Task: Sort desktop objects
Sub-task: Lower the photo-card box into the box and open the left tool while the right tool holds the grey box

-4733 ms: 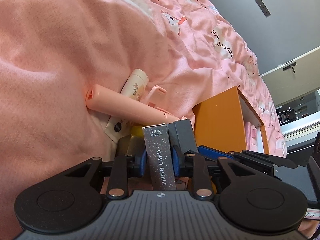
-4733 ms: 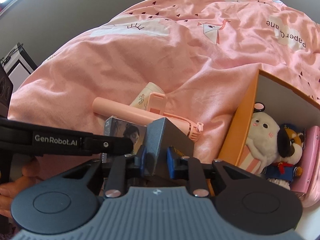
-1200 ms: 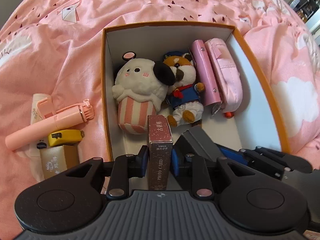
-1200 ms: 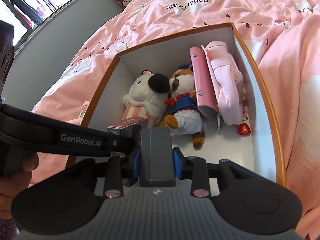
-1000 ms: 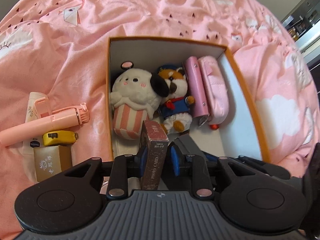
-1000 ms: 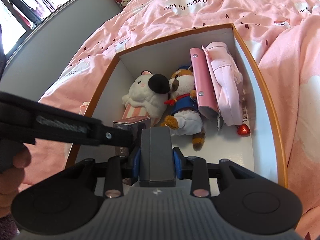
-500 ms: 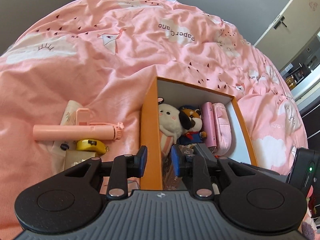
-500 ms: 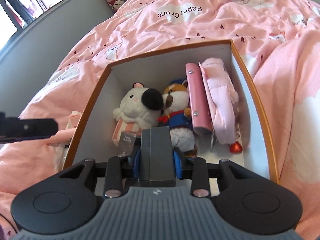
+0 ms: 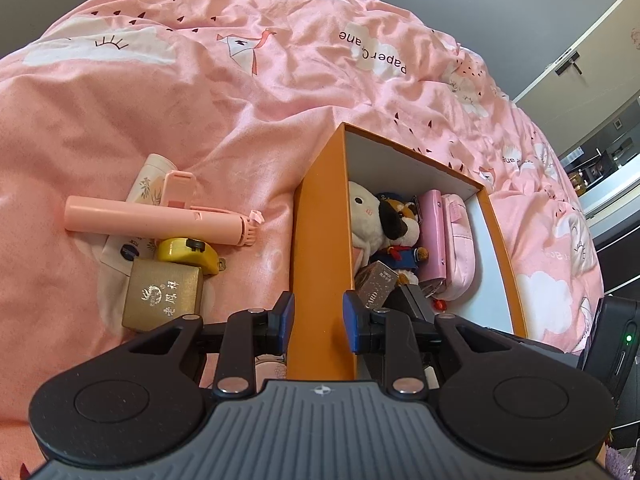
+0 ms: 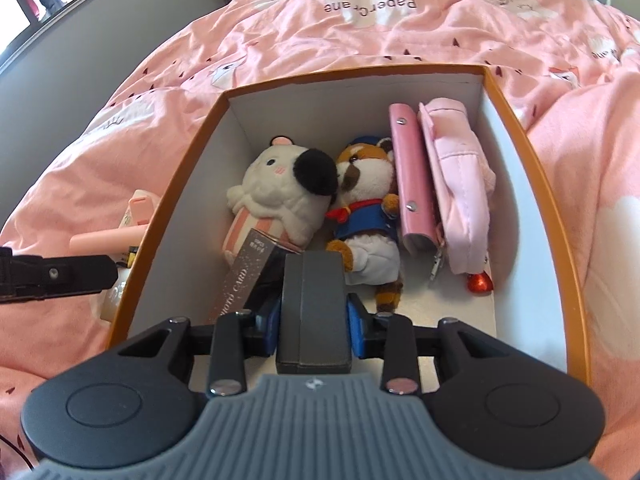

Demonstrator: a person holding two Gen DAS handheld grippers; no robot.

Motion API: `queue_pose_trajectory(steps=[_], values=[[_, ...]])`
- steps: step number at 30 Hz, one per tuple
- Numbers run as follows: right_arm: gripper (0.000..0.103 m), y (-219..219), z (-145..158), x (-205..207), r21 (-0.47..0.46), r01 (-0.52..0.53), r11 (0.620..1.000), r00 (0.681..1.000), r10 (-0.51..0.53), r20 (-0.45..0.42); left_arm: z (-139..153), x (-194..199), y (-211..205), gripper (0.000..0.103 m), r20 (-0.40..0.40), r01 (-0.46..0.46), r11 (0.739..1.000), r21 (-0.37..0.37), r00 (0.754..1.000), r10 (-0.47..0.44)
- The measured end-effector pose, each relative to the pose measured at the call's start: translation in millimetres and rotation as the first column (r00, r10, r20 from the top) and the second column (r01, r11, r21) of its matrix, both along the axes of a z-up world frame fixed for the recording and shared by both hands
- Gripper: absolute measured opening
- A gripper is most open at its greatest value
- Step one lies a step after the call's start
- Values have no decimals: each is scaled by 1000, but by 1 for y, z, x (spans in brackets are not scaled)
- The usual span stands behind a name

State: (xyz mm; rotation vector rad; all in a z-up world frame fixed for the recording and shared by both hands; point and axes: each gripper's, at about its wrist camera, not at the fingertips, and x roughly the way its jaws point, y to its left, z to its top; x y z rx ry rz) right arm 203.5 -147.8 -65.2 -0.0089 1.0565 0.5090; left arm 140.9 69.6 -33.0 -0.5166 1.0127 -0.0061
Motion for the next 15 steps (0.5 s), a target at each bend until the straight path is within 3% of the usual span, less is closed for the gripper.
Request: queue_pose_trajectory(steps=[3,7,11,15], values=[[38,-3,0,-3,8,-6,1000,1000,6,-24,2,-2,-5,29,22,31,999,11,999,-31],[38,-9,2,-5,20,-2,1000,999,3,-49,15,-1,-26,29,78,133,984,121,987,-143],[38,-13,6,-6,36,-19,999,998,21,-57,20,5,-62,29,66,296,915,275,943,-325],[36,-17,5,-6,53,-34,998,997,38,-72,11,16,-83,29,5,417,844,337,896,-444]])
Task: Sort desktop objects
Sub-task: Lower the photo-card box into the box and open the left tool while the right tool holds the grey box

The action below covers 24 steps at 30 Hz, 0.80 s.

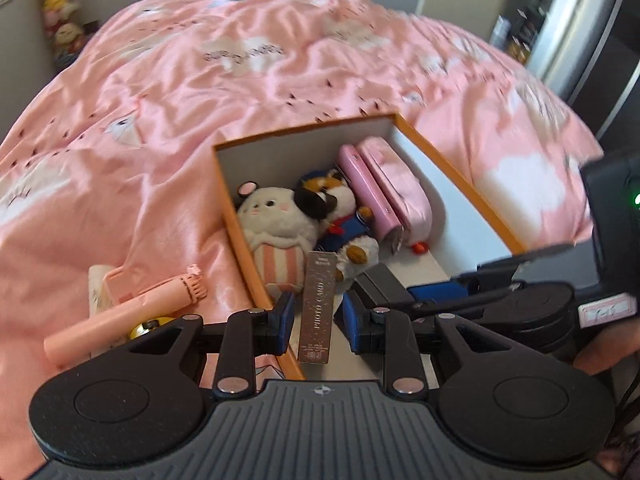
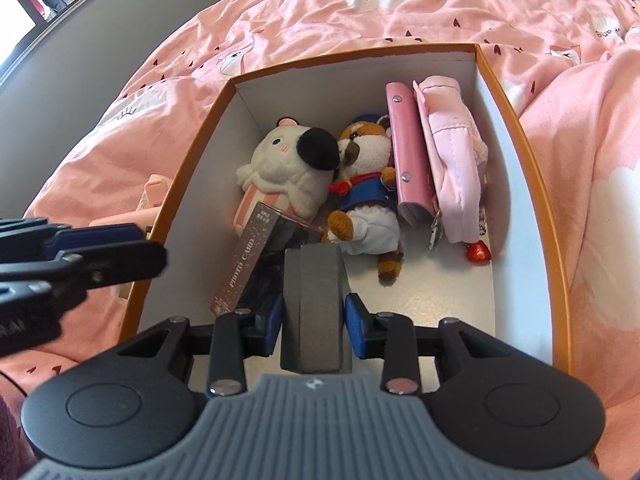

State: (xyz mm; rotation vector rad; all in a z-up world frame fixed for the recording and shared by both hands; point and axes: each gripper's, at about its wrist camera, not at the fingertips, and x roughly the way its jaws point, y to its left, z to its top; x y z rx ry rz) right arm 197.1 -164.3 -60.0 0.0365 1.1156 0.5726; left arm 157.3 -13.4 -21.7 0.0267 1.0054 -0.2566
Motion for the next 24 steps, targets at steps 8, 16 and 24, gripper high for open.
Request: queue_pose_trajectory(steps=[8,16,24], values=[[36,-23,-2,4,53,31,998,999,-30,-37,-23,28,-28,40,-103,140,984,108,986,-129],[36,-36,-4,10,102,44,994,998,-38,-59,-45,54,-51,45,-218,166,957,239,969,-114],[36,-39,-6,11,130,42,991,997,-34,-66,-47,62,-45,26,-266,112,974,196,962,-57]])
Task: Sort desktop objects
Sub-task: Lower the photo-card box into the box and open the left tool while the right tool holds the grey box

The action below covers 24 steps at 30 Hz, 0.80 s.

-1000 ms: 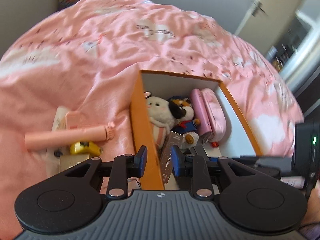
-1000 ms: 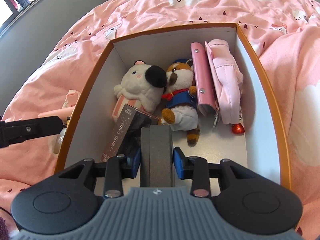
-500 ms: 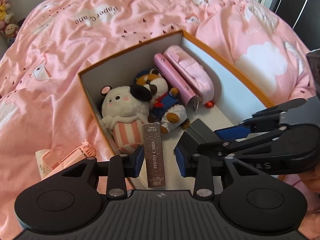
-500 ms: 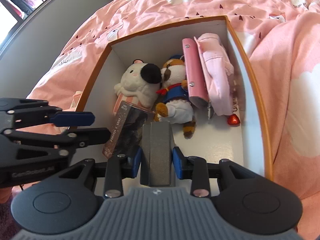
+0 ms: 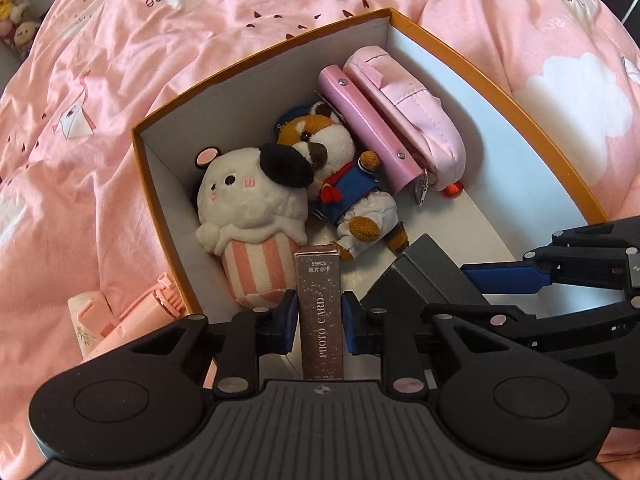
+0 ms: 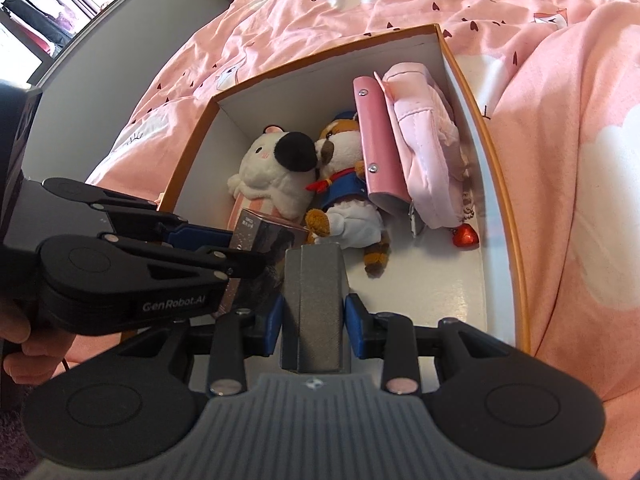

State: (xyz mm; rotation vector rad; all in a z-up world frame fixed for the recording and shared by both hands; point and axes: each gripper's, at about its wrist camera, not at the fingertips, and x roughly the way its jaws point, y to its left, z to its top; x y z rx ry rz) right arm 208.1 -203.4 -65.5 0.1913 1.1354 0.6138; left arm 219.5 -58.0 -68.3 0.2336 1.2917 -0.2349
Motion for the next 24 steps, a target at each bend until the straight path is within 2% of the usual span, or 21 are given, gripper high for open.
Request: queue_pose_trajectory(steps=[4,9,15,24], values=[[36,-2,1,2,18,14,1000,1000,-14,-5,7,1,8,25,-89,-39,997,-68,995,32],[36,-1,1,4,46,30,998,1000,-30,-2,8,1,11,26,-166,-45,998,-34,985,39],[36,6,-5,8,78,34,996,999,-31,-40,6,12,15,26,-200,-108,994,-20,975,102],[36,8,-10,12,83,41,996,998,-36,-57,11,13,19,27,-204,-123,991,-59,973,109]])
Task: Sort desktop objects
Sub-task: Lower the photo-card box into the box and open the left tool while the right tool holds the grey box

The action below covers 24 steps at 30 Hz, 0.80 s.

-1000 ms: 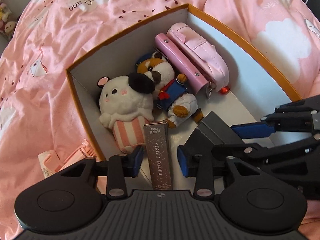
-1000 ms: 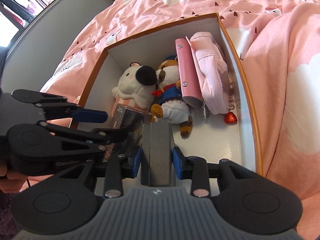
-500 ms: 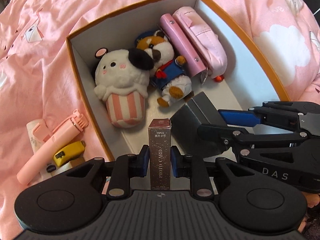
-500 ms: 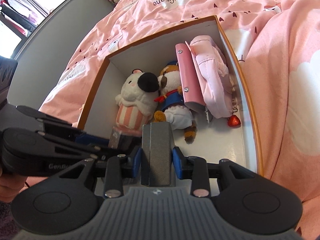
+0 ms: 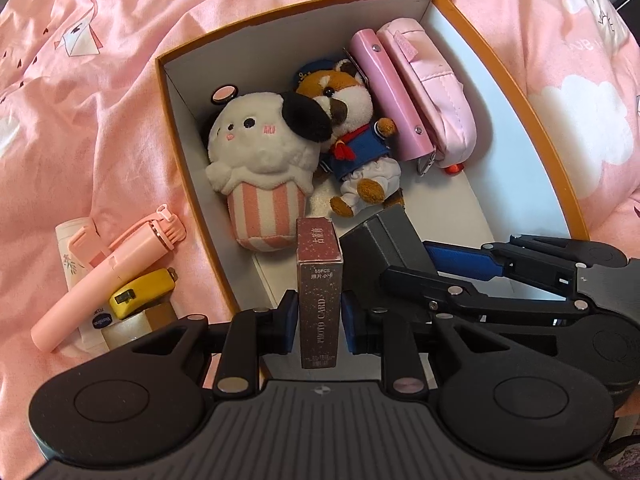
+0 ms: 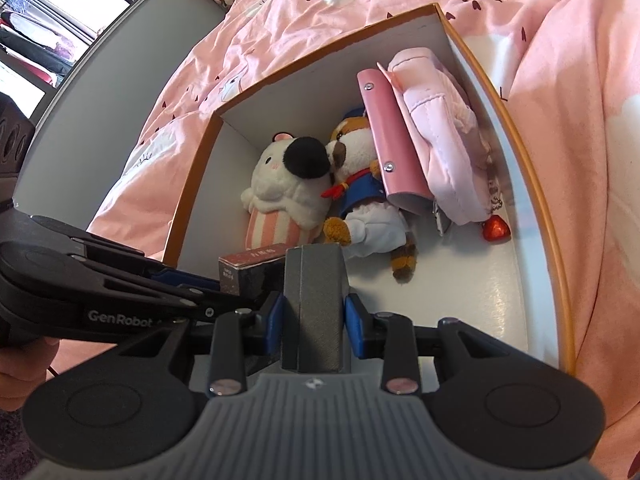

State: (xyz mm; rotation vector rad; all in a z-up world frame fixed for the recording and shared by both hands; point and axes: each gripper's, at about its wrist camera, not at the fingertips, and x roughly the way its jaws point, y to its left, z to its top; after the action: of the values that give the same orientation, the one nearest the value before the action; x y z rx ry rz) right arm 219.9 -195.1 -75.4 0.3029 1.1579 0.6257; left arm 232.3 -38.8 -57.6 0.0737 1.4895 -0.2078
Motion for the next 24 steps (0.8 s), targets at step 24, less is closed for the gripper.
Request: queue_pose_trajectory(steps=[24], values=[[36,-6,1,1,-12,8,1000,1000,-8,-15,-12,17,-7,27,-80,20,1000,21,997,-18]])
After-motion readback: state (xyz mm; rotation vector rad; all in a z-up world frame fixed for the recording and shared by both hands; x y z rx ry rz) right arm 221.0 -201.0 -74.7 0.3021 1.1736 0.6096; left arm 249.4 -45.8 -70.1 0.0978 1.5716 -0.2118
